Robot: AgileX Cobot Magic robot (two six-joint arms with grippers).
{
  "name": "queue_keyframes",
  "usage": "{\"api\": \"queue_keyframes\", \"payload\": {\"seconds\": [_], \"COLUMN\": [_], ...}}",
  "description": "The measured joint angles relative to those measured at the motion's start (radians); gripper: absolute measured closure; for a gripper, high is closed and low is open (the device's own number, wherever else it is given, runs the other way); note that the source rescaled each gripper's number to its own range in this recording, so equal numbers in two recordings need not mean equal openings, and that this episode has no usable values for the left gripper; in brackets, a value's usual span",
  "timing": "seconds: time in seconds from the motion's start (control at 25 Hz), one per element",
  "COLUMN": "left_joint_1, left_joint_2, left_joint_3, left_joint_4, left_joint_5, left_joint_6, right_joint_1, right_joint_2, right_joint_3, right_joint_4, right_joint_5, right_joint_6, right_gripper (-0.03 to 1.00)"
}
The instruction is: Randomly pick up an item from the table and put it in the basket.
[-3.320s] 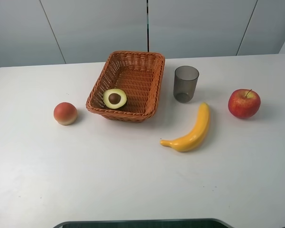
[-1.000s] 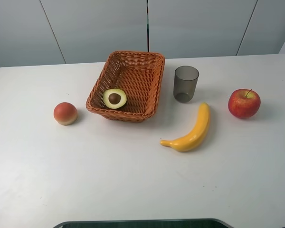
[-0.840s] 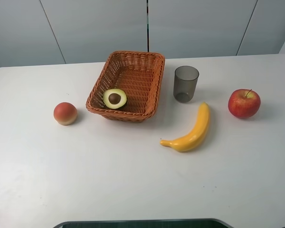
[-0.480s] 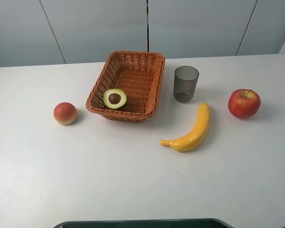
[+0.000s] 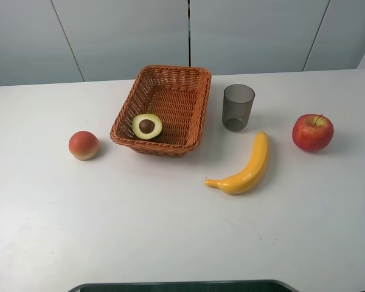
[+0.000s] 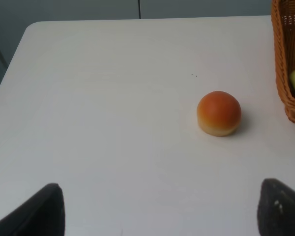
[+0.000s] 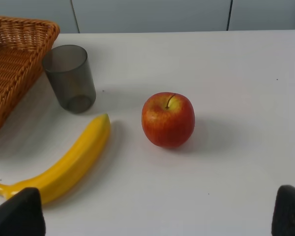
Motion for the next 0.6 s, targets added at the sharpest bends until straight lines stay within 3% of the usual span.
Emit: {"api": "queue_keyframes", "payload": {"seconds": [0.6], "left_joint_1": [0.000], "left_joint_2": [0.000], "left_joint_3": [0.000], "left_joint_4": [0.000], "left_joint_5": [0.000], "left_joint_6": [0.000], "right_joint_1": [0.000], "right_joint_2": [0.000], "right_joint_3": [0.000], "right_joint_4": [0.000], "right_joint_5": [0.000], "right_joint_6": [0.000], "right_gripper": [-0.03]}}
